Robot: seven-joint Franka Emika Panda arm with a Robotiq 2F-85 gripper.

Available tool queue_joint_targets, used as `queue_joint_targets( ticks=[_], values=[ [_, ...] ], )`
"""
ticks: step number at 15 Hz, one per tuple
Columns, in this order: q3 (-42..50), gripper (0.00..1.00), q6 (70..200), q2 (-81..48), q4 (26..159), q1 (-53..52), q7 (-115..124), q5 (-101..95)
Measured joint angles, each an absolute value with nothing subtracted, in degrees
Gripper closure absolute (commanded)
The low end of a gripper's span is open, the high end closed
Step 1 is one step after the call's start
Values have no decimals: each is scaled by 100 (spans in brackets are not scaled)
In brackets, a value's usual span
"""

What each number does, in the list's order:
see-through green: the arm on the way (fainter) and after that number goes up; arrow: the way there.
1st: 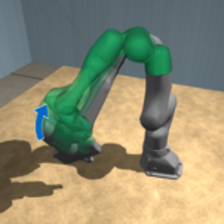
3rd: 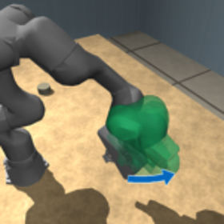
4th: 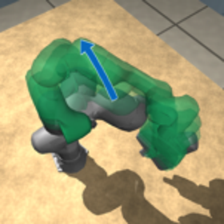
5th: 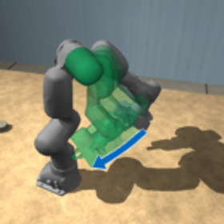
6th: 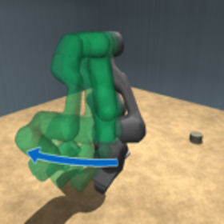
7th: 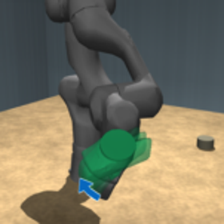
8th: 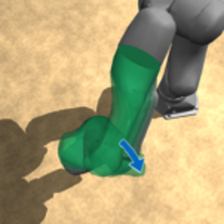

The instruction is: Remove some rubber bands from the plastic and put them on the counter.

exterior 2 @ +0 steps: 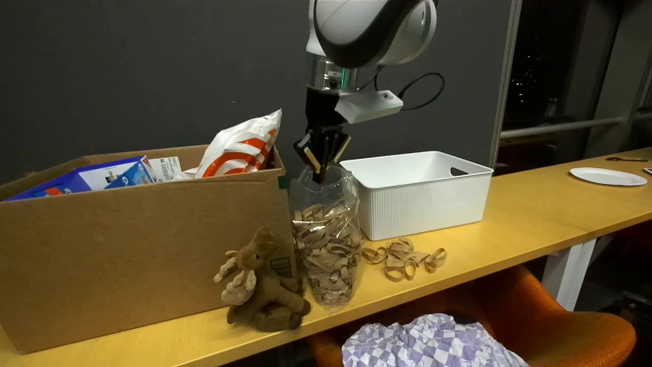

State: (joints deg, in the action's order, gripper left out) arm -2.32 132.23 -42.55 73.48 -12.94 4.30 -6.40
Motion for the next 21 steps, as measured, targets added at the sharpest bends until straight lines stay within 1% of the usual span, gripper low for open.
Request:
queue_joint_targets(
  ticks=[9, 10, 11, 16, 19, 21],
  values=[
    [-334, 100, 13211, -4760, 7242, -1374, 331, -639],
    [-334, 91, 13211, -4807, 7234, -1380, 301, -639],
    [-334, 73, 13211, -4851, 7225, -1379, 270, -639],
    [-310, 39, 13204, -5040, 7111, -1342, 216, -639],
    [-299, 16, 13134, -5176, 6984, -1308, 214, -638],
    [-299, 2, 13029, -5308, 6867, -1264, 212, -637]
  ],
)
